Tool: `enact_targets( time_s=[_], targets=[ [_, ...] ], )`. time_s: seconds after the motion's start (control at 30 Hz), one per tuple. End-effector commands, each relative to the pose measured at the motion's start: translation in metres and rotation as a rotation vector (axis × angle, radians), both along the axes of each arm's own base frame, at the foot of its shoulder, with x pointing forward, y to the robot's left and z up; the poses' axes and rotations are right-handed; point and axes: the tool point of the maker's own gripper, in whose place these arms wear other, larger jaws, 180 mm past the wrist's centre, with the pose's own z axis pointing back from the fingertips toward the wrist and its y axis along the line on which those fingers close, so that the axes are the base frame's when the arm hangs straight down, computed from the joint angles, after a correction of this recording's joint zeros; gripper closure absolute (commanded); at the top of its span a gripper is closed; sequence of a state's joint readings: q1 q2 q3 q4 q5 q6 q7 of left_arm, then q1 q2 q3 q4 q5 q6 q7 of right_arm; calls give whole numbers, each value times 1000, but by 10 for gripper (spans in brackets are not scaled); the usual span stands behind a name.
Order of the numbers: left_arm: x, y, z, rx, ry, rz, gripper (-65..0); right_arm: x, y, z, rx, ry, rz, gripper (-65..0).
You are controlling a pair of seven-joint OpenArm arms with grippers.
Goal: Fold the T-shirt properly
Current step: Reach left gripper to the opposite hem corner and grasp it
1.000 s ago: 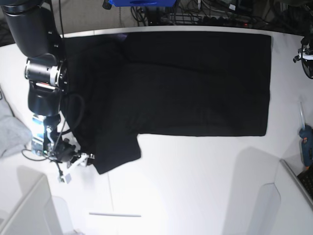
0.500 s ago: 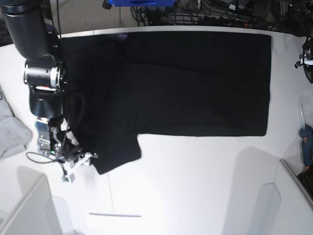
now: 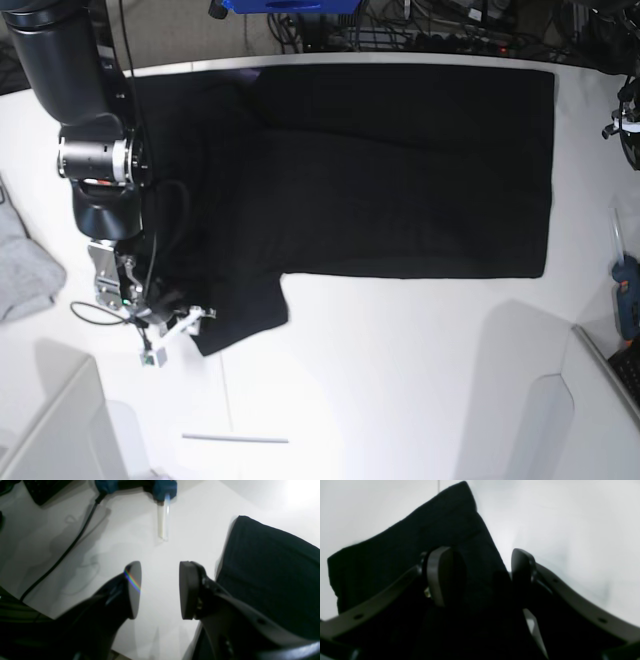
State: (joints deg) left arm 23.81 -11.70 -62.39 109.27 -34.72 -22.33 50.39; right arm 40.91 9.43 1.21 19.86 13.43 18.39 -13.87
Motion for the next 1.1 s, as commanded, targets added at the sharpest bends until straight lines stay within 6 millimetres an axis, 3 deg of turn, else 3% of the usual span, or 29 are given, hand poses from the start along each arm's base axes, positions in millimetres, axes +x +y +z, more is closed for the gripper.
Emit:
enact_targets(
  time_s=[0.0, 0.2, 0.47, 0.6, 0.77, 0.83, 0.97, 1.07],
  targets=[
    [4, 4, 13, 30, -32, -7, -247, 16, -4, 19, -5, -48, -3, -348],
    [6, 4, 13, 27, -38, -3, -250, 15, 6, 17, 5, -44, 8, -327],
    [33, -14, -6, -19, -5, -98, -253, 13, 10, 15, 7, -36, 15, 0],
    [48, 6, -13, -89, -48, 8, -260, 13, 10, 15, 7, -36, 15, 0],
    [80, 14, -22, -221, -47, 55, -436, 14, 10, 16, 7, -38, 15, 0],
    [96, 15, -19, -263, -70, 60, -466, 14, 10, 16, 7, -39, 16, 0],
    [138, 2, -23, -276, -46, -6, -464, 14, 10, 16, 7, -39, 16, 0],
    [169, -13, -41, -243, 55, -59, -464, 14, 10, 16, 7, -39, 16, 0]
  ],
)
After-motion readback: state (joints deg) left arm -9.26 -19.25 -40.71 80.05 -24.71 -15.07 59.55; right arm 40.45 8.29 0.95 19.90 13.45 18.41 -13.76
